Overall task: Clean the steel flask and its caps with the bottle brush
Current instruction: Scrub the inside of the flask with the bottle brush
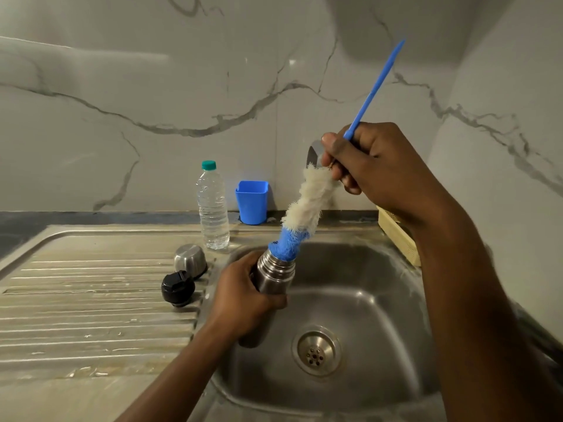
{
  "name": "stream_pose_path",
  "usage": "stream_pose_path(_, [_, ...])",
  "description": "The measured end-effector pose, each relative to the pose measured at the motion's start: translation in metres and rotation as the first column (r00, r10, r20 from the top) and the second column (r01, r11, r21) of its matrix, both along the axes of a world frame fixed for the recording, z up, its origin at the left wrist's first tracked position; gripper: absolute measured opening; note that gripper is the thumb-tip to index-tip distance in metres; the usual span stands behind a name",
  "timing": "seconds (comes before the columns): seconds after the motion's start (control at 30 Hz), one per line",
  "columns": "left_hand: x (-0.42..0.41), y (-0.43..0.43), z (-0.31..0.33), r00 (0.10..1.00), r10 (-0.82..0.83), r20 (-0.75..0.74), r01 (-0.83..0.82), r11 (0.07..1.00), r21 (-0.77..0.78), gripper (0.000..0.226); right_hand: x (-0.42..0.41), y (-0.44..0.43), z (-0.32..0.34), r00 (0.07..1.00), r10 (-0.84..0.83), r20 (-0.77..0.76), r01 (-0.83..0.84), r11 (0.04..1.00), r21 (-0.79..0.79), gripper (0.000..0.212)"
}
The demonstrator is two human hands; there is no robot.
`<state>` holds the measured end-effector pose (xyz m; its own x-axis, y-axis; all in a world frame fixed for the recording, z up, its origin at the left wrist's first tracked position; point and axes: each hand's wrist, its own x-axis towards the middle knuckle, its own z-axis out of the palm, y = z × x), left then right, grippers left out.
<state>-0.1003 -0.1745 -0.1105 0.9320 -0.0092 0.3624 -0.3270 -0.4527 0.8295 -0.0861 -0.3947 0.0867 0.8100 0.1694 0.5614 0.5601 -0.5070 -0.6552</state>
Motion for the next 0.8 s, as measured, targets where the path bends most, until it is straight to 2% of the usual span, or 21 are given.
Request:
stream_pose_path(0.1, [0.003,0.000,-0.001,1.000,0.007,0.020,-0.007,1.000,-0.006,0.081,0.000,0.007,-0.008,0.996,0.063,-0.070,-0.064,0.998,-0.023,0.032])
stream_pose_path(0.23, [0.004,-0.001,-0.001,0.998,0.026,0.051,-0.027,0.999,0.020,0.082,0.000,0.022,-0.019,0.991,0.100,-0.093,-0.112,0.984,-0.137,0.033])
stream_pose_path(0.53, [0.002,0.003,-0.004,0.998,0.044,0.038,-0.044,0.999,-0.009,0.083,-0.002,0.013,-0.025,0.954,0.204,-0.217,-0.225,0.972,-0.073,0.030])
stream_pose_path(0.8, [-0.003,0.007,0.001,0.996,0.060,0.063,-0.060,0.998,0.005,0.078,0.000,0.009,-0.024,0.922,0.270,-0.277,-0.312,0.943,-0.118,0.027])
